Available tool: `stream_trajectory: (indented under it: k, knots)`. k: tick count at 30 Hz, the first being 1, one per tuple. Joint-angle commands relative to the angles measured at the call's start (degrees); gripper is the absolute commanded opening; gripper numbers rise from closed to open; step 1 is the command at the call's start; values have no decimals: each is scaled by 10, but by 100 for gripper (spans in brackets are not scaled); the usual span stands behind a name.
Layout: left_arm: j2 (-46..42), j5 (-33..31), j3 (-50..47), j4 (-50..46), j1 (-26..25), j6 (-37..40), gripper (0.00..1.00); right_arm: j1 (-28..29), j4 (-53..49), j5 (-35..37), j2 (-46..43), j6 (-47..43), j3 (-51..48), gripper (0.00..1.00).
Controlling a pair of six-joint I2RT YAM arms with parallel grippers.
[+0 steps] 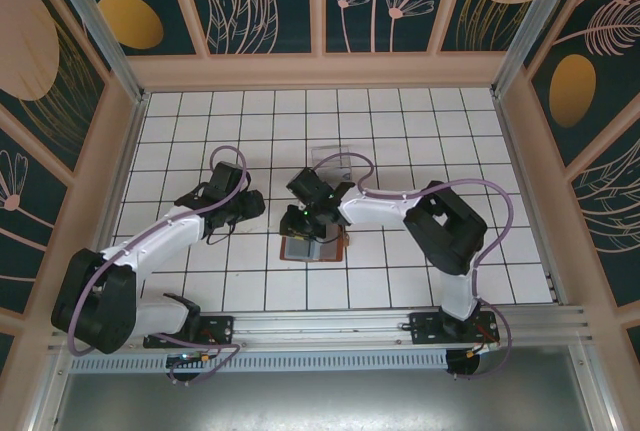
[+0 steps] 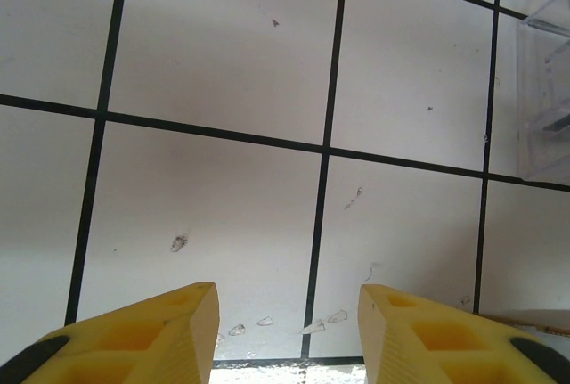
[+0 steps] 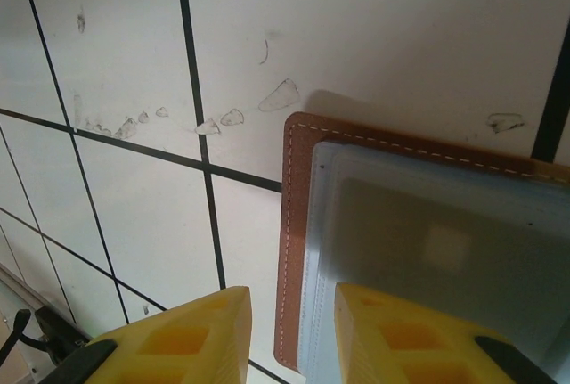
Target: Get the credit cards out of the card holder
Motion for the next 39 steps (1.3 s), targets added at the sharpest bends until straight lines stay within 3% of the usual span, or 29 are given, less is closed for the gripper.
stream_trajectory:
  k: [1,21,39]
  knots:
    - [9,12,-6,6,2,15,46,9,-8,-8,13,12,19,31]
    - [30,22,11,7,2,21,46,11,-65,32,14,10,-1,32]
    - [36,23,17,7,2,27,47,35,-246,181,32,2,84,33]
